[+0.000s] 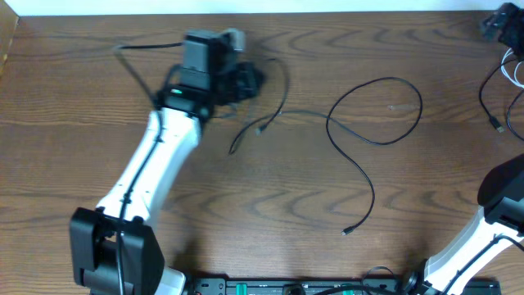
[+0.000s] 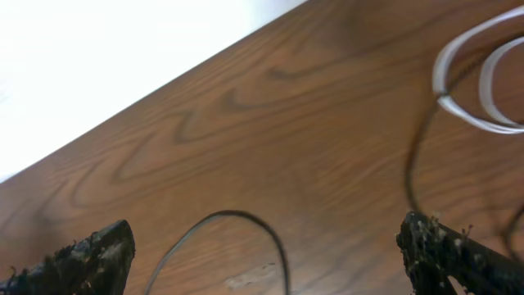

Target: Untangle cables

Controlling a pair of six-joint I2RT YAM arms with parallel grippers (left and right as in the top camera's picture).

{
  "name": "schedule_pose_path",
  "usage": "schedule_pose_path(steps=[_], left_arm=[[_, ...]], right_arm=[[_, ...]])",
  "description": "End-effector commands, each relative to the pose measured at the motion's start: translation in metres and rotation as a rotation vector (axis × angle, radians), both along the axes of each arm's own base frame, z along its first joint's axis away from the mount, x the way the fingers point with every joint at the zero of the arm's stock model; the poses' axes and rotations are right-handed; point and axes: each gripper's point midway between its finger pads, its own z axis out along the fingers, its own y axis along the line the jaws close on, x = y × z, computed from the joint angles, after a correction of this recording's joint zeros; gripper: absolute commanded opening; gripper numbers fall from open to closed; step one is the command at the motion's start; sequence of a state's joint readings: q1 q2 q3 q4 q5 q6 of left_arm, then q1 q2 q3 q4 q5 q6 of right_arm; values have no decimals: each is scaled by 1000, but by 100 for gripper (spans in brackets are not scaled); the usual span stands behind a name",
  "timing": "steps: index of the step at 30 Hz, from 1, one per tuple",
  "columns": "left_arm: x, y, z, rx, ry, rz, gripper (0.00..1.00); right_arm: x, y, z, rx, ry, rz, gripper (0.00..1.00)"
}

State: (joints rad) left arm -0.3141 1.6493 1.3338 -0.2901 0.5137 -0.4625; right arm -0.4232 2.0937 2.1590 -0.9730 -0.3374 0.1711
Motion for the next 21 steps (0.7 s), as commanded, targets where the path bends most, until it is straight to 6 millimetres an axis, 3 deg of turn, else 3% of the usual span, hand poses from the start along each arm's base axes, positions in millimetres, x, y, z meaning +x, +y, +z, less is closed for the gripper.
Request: schedule_pose_path(steps=[1, 4, 10, 11, 12, 13, 15, 18, 21], left_arm=[[-19, -50, -1, 48, -50, -87, 8], [-30, -77, -19, 156, -79, -71, 8], [-60, -160, -53, 147, -119, -220, 8], [-65, -172, -59, 141, -127, -243, 16], [-70, -182, -65, 139, -129, -262, 45], [-74, -188, -68, 139, -130, -276, 66], [-82, -194, -71, 141, -128, -295, 93], [-80, -192, -63, 130, -139, -290, 93], [-74, -184, -37, 92, -169, -275, 94]], right_arm=[[-6, 0, 18, -14, -27, 9, 99], [-10, -2, 15, -7, -11, 2, 99], [-16, -2, 11, 5, 15, -1, 99], [-17, -1, 10, 7, 19, 0, 99], [-17, 0, 10, 11, 23, 1, 99], [-17, 1, 10, 13, 24, 4, 99], [-18, 3, 9, 15, 29, 7, 99], [-20, 9, 6, 13, 44, 34, 99], [-21, 25, 4, 14, 57, 99, 99]])
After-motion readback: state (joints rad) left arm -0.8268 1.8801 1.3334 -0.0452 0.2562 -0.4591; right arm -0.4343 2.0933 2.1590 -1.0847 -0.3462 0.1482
